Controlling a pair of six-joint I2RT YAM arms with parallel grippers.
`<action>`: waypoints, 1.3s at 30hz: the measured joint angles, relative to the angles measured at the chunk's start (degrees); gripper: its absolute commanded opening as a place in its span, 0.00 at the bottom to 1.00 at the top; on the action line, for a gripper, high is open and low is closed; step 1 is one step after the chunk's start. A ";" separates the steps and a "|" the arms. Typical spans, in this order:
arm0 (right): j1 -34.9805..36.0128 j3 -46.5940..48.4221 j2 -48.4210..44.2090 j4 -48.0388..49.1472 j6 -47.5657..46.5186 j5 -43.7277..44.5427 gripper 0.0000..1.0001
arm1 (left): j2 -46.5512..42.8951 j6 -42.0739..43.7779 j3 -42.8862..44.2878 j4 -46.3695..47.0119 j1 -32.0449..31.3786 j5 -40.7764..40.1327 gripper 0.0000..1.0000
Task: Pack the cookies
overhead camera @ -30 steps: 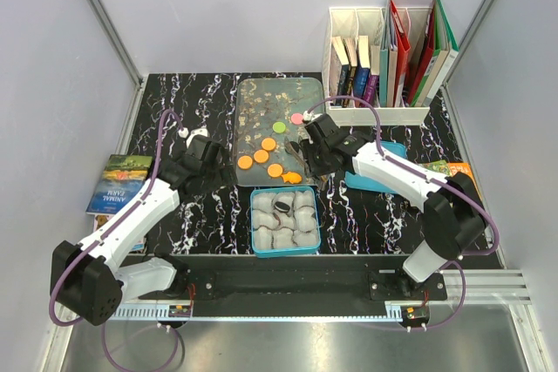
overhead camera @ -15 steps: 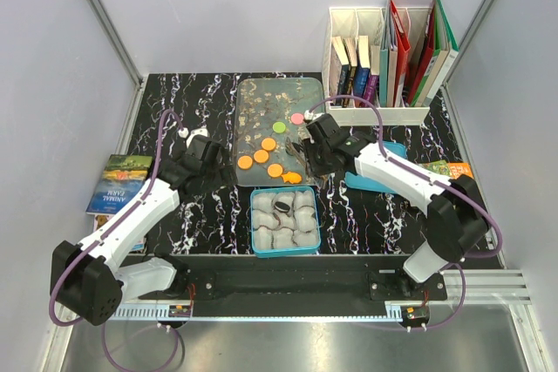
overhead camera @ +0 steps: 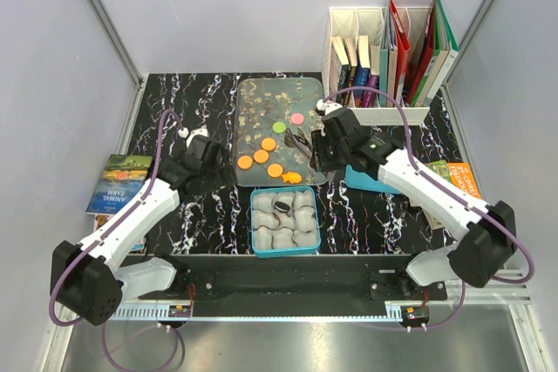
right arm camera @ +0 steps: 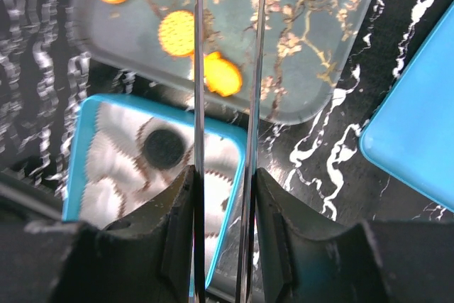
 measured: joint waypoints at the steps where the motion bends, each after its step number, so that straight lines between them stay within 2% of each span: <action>1: 0.00 0.00 -1.27 -0.48 0.04 -0.79 0.03 | 0.00 0.00 0.00 0.00 0.00 0.00 0.99; 2: 0.07 0.00 -2.51 -0.94 0.04 -1.31 0.00 | 0.00 -0.02 0.00 0.00 0.00 0.00 0.99; 6: 1.88 -0.04 -8.39 -2.84 0.04 -2.71 0.00 | 0.00 0.00 0.00 0.00 0.00 -0.02 0.99; 14: 17.53 -1.29 -15.52 -6.93 2.78 -1.79 0.00 | 0.04 0.00 0.00 0.00 0.00 -0.07 0.99; 24: 21.51 -9.22 -17.79 -8.68 8.26 0.37 0.00 | 0.04 0.00 0.00 -0.02 0.00 -0.15 0.99; 31: 25.38 -9.99 -16.70 -8.02 10.19 0.70 0.00 | 0.04 0.00 0.00 -0.02 0.00 -0.15 0.99; 39: 26.38 -10.27 -14.16 -6.82 10.78 0.72 0.00 | 0.02 0.00 0.00 -0.02 0.00 -0.26 0.99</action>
